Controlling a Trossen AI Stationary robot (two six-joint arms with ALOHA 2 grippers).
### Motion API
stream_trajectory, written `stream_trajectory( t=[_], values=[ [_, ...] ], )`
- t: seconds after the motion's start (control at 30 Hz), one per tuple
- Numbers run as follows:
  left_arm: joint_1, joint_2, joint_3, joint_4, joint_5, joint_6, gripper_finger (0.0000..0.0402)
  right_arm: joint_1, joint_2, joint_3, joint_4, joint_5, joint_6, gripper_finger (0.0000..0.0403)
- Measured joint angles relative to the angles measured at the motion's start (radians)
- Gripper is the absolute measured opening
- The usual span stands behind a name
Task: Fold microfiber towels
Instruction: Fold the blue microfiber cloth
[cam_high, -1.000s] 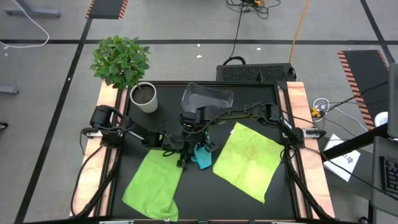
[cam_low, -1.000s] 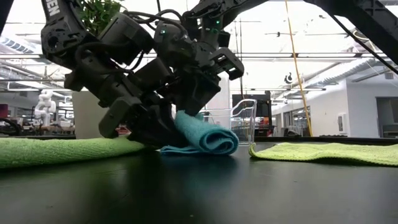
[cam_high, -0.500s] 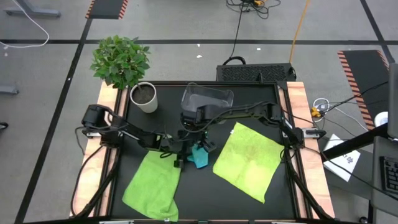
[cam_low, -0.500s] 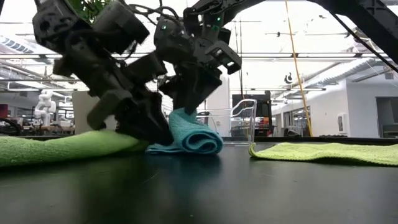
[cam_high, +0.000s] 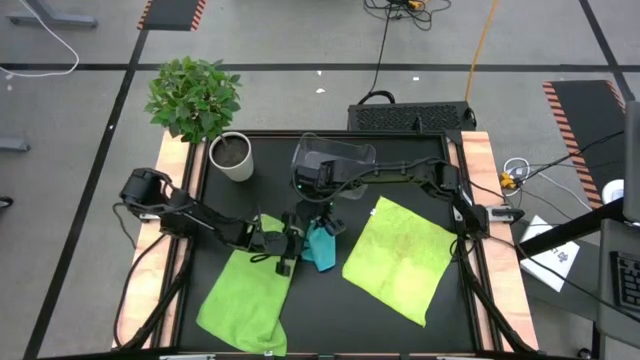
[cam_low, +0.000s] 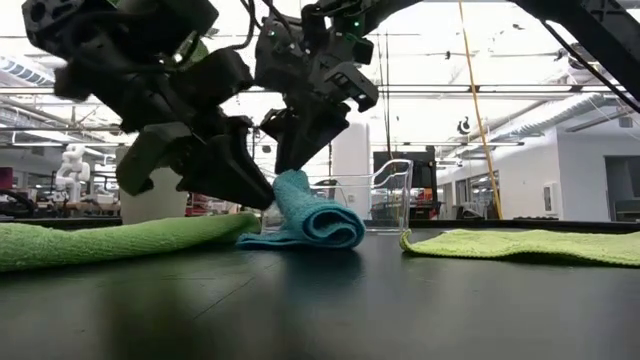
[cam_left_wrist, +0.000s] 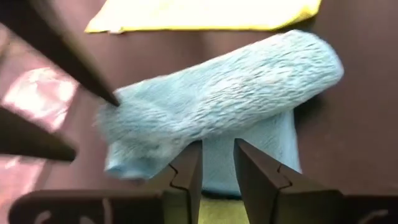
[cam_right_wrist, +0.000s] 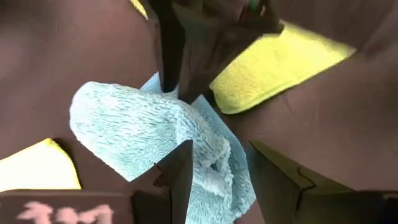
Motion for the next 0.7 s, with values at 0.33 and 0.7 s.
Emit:
stream_trajectory(
  t=[0.33, 0.7],
  values=[
    [-0.067, -0.161, 0.000, -0.243, -0.084, -0.117, 0.0093, -0.007, -0.098, 0.000, -0.051, 0.079, 0.091, 0.0139],
    [-0.157, -0.145, -0.057, -0.158, -0.095, -0.206, 0.0093, 0.090, -0.167, -0.142, -0.122, 0.136, 0.193, 0.0139]
  ],
)
